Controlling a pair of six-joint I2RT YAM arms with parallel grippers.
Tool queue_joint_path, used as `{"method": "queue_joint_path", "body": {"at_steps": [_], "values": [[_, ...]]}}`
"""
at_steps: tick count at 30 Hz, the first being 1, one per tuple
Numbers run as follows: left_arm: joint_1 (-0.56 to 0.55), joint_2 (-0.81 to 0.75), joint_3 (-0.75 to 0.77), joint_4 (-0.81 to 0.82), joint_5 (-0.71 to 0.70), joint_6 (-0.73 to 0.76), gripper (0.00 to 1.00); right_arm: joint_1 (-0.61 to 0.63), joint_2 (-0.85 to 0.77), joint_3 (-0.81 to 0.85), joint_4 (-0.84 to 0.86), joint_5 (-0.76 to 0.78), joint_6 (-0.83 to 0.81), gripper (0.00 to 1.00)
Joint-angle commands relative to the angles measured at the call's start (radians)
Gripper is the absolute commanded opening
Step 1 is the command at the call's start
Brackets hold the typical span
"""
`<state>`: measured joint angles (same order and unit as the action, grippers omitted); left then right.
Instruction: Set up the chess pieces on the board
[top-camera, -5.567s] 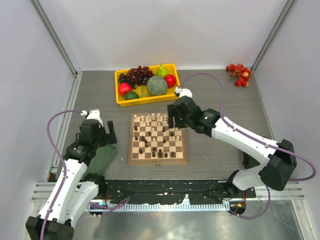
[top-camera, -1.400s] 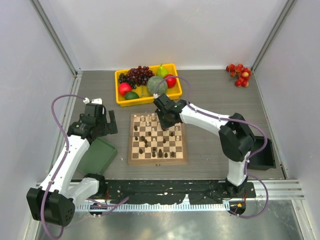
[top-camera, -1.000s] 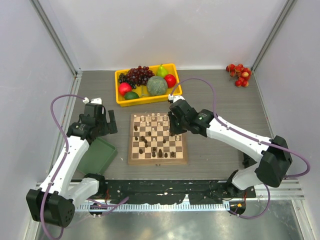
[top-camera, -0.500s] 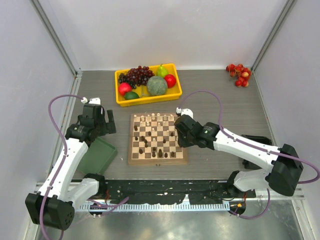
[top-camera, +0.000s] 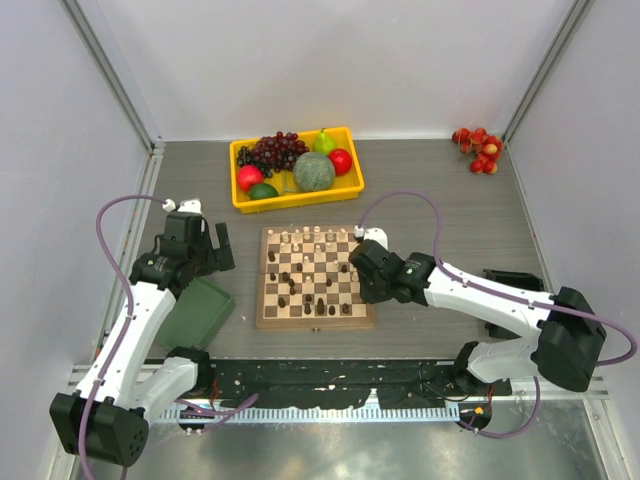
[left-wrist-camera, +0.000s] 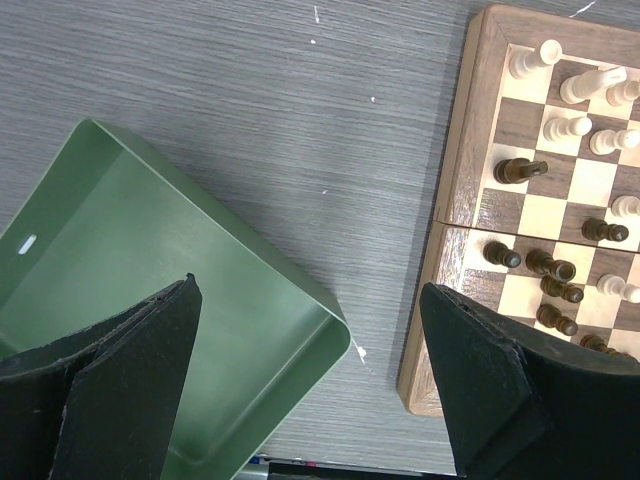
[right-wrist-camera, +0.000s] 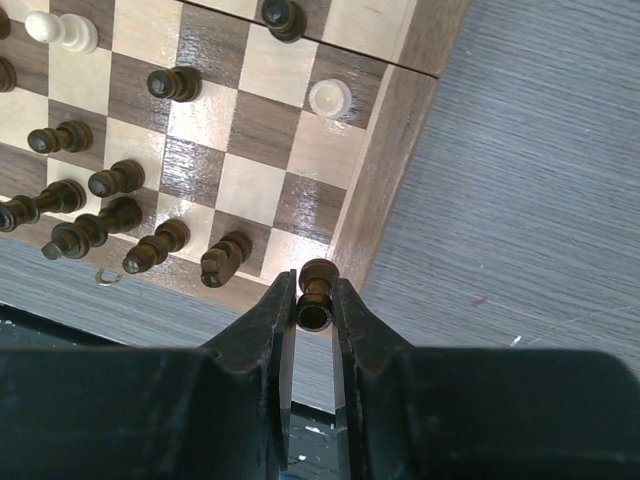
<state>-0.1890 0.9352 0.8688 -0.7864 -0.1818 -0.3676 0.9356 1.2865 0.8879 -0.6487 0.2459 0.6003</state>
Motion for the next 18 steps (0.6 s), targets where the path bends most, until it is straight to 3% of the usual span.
{"method": "queue_joint_path", "body": {"at_steps": [1,10,18], "values": [[-0.001,0.007,0.004,0.024,0.008,-0.013,0.99,0.026,0.034,0.003,0.069,-0.02,0.012,0.15],[-0.001,0.022,0.009,0.021,0.008,-0.011,0.99,0.089,0.123,-0.009,0.09,0.021,0.015,0.15],[-0.001,0.033,0.012,0.024,0.019,-0.019,0.99,0.092,0.1,-0.06,0.13,0.027,0.023,0.16]]}}
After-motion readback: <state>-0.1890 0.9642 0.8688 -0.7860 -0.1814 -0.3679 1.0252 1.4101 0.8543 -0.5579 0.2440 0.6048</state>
